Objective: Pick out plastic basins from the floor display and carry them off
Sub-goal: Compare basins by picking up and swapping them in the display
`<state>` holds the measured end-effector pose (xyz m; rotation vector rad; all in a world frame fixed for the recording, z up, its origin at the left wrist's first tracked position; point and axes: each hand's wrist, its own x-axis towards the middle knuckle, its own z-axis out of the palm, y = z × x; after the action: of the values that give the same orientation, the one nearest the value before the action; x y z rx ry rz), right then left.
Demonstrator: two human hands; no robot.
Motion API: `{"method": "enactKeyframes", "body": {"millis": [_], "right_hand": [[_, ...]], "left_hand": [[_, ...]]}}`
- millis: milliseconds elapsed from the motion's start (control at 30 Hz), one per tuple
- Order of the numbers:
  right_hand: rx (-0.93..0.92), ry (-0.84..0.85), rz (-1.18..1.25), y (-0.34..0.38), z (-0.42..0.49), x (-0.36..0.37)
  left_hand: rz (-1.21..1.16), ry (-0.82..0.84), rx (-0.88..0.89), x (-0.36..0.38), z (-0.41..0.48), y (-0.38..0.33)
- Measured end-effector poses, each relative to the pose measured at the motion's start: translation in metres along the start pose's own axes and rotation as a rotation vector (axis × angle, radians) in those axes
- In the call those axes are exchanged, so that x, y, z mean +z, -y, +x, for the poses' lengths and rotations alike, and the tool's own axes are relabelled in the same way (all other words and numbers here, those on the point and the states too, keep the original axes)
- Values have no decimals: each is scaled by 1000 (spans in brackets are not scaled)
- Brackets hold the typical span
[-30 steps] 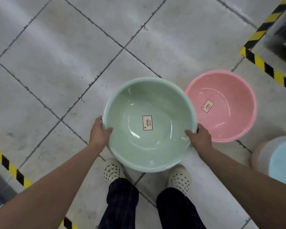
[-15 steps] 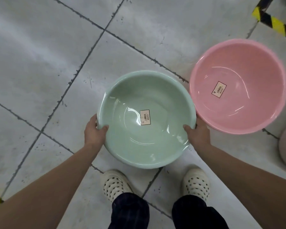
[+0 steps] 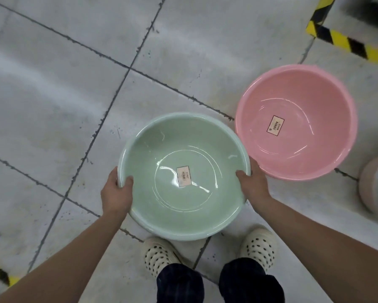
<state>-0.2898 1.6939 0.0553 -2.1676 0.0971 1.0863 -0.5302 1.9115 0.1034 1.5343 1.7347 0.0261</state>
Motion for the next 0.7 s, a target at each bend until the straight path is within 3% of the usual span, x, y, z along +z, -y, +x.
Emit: {"method": "enactKeyframes", "body": {"millis": [300, 500, 700], "right_hand": [[-21, -16, 81, 77, -57, -154], [47, -144, -1, 81, -51, -274], [135, -370, -4, 62, -10, -318]], "left_hand": [[-97, 72, 62, -19, -103, -138], [-91, 199, 159, 46, -138, -239], [28, 299, 307, 123, -115, -301]]}}
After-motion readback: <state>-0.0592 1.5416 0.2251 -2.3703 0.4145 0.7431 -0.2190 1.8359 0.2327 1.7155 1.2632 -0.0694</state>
